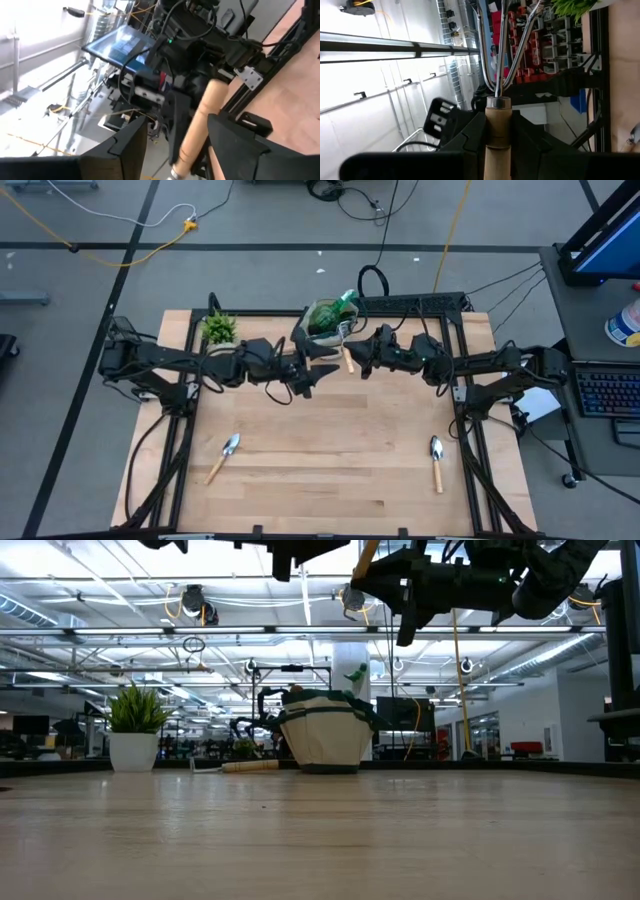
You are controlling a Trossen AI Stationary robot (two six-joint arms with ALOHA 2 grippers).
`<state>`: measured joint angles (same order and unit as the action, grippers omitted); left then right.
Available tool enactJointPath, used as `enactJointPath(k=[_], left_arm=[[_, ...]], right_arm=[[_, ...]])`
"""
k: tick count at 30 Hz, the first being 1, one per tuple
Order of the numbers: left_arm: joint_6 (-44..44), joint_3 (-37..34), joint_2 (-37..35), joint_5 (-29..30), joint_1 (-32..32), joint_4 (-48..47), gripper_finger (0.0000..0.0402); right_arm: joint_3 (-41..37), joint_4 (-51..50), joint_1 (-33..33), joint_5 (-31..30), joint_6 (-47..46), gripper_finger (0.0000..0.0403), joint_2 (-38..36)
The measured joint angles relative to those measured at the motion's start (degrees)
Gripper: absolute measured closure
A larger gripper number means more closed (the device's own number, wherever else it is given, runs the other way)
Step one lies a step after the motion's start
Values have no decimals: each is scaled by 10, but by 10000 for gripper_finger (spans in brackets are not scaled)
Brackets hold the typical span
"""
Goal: Pick & Place Garden tools in Gardening bag
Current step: Put the brown hand rake into the green gardening bag
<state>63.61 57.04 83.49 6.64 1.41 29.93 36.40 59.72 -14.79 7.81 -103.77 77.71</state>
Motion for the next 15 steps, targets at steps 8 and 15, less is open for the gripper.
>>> enactJointPath(k=[8,15], left_arm=[[35,15,-1,-6,-19,-38,199],[54,15,-1,-6,-27,-45,199]], right_arm=[[0,-1,0,-2,-17,346,0],[0,-34,0,-17,-28,346,0]])
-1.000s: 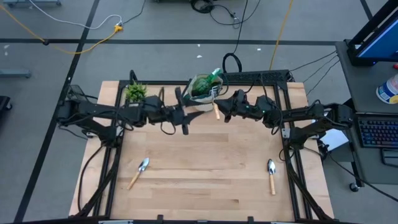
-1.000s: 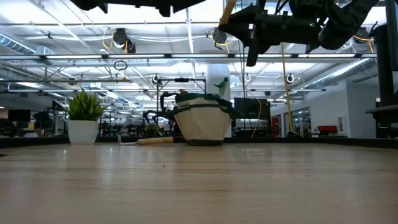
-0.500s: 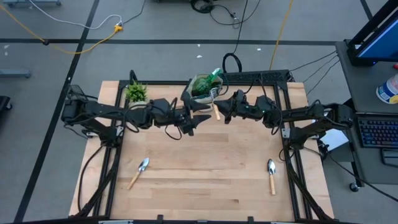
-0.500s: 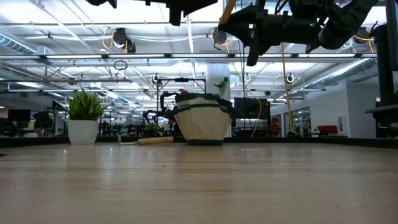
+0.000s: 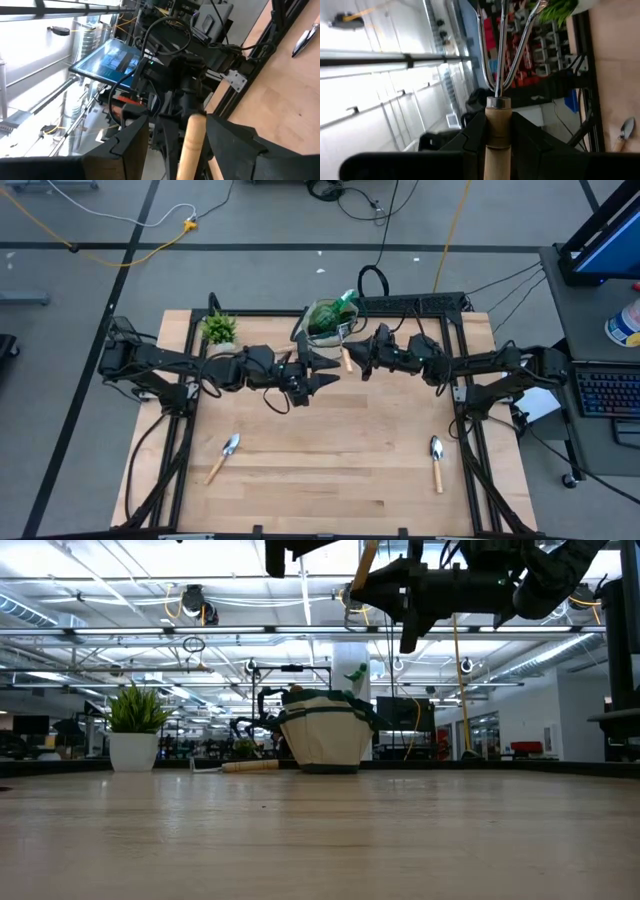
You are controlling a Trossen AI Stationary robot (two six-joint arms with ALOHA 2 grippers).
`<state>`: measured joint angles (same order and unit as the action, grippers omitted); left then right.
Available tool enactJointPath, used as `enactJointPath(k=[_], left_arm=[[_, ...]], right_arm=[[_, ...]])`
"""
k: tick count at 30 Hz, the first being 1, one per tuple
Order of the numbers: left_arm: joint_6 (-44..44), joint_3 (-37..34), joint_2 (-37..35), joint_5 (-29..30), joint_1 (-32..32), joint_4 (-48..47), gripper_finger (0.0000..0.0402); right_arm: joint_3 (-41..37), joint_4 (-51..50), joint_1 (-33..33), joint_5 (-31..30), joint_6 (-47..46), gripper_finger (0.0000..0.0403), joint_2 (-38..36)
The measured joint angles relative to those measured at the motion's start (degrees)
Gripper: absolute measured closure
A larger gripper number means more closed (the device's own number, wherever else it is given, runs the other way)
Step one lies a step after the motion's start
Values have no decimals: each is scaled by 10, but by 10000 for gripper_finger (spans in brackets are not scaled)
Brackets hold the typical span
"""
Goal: Pick & Place Garden tools in Gardening bag
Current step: Put the brown hand rake into the green gardening bag
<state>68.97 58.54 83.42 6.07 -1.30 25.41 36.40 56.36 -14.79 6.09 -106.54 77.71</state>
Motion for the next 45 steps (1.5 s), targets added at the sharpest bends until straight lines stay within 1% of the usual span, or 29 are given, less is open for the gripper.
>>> enactJointPath(k=[3,8,13,15,17,21,24,28,34,39,42,45], left_arm=[[1,0,0,0,0,0,199],[4,0,8,-1,0,3,199],[17,0,22,-4,0,14,199],[28,6,38,-11,1,21,199],[31,11,52,-1,2,19,199],[86,32,86,30,3,36,199],[86,58,105,40,3,55,199],[87,71,115,76,3,46,199],[80,71,114,97,9,23,199],[86,71,114,101,14,17,200],[81,71,114,101,14,16,215],[57,71,114,99,20,9,251]], right_arm=[[0,4,0,-5,-8,346,0],[0,2,1,-31,-8,346,0],[5,-28,3,-32,-8,346,0],[9,-34,3,-33,-8,346,0],[16,-33,3,-33,-8,346,0],[19,-37,3,-33,-5,346,0],[19,-34,3,-31,-3,346,0],[20,-41,3,-28,2,346,0],[20,-28,2,-13,-5,346,0],[20,-24,2,-13,-6,346,0],[20,-23,2,-13,-6,346,0],[20,-23,2,-13,-7,346,0]])
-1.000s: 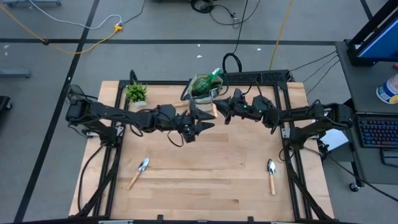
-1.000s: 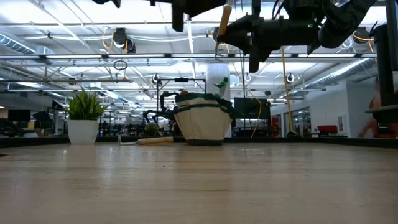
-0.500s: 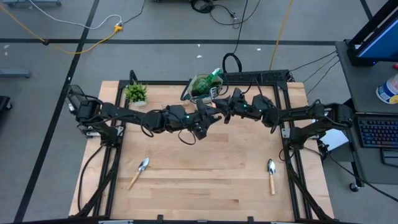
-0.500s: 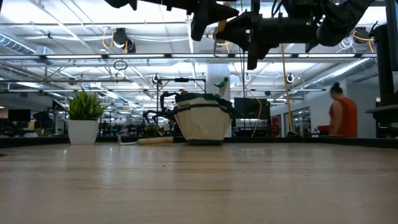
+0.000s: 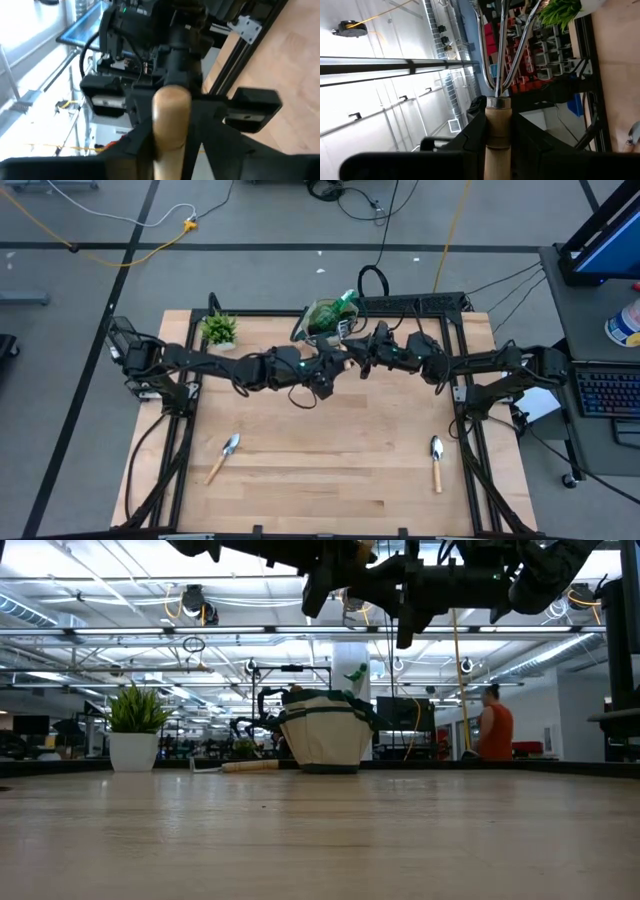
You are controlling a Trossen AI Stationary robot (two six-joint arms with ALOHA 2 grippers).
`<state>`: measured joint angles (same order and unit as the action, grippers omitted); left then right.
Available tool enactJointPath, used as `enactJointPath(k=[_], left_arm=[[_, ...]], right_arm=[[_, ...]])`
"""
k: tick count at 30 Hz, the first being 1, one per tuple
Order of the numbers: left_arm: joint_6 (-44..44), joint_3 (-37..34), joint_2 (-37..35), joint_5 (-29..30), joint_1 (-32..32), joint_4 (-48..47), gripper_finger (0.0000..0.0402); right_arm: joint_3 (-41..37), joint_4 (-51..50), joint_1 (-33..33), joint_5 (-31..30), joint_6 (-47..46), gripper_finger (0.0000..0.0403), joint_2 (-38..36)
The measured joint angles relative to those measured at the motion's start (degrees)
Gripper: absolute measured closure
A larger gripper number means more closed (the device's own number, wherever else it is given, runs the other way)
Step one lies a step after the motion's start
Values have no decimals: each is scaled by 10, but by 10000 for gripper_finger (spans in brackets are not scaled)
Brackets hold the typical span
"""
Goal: Pick & Place Garden tools in Gardening bag
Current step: Put the brown hand rake into the green gardening bag
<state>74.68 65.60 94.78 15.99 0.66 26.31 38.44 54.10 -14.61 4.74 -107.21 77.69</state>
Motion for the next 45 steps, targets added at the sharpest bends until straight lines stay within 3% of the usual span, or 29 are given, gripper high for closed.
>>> enactJointPath(k=[5,12,21,31,36,45], left_arm=[[-11,0,0,2,3,-1,335],[-36,0,0,2,3,-20,335],[-72,-1,-11,62,0,-78,335],[-283,-1,-88,74,14,-221,335],[-407,-2,-135,15,48,-267,335],[-590,0,-179,-160,116,-264,335]], right_arm=[[0,-10,0,-1,-5,346,0],[0,-29,0,-2,-6,345,0],[0,-48,-16,-5,38,231,0],[0,-64,-52,-8,138,205,0],[0,-59,-68,-5,237,211,0],[-1,-45,-71,3,440,216,0]])
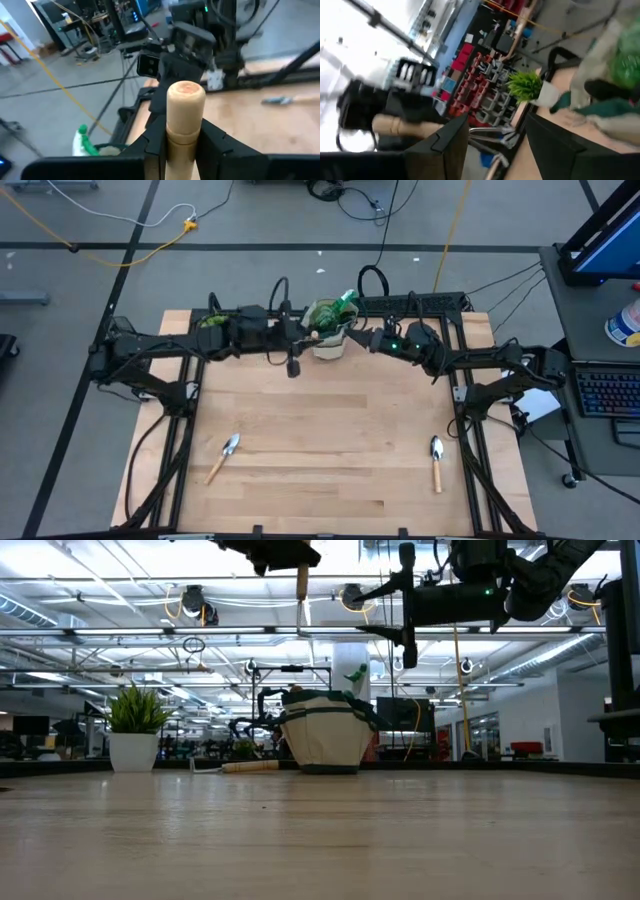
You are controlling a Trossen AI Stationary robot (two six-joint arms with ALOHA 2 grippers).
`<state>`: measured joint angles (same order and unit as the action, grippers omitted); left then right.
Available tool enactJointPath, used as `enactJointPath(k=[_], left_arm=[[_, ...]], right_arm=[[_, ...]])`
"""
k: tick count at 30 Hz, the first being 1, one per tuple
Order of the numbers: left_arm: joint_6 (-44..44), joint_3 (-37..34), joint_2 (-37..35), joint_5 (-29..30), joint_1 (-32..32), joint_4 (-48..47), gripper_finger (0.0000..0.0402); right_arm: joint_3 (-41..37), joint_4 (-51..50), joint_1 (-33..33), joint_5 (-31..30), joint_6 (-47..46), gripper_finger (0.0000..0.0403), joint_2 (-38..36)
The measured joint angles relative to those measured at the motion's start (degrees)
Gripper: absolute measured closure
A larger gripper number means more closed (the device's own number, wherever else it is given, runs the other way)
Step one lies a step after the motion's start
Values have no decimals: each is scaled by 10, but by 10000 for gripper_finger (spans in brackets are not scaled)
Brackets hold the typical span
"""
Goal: Pick & Place Garden tools in Gardening bag
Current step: Put the brown hand rake into the green gardening bag
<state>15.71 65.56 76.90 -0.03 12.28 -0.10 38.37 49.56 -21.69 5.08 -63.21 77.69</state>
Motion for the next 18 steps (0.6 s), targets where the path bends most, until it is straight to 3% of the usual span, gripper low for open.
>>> enactJointPath(k=[4,18], left_arm=[[-39,0,0,-32,19,6,335],[-68,0,43,-15,65,108,335]], right_arm=[[0,9,0,27,83,220,0],[0,24,0,71,271,237,-4]])
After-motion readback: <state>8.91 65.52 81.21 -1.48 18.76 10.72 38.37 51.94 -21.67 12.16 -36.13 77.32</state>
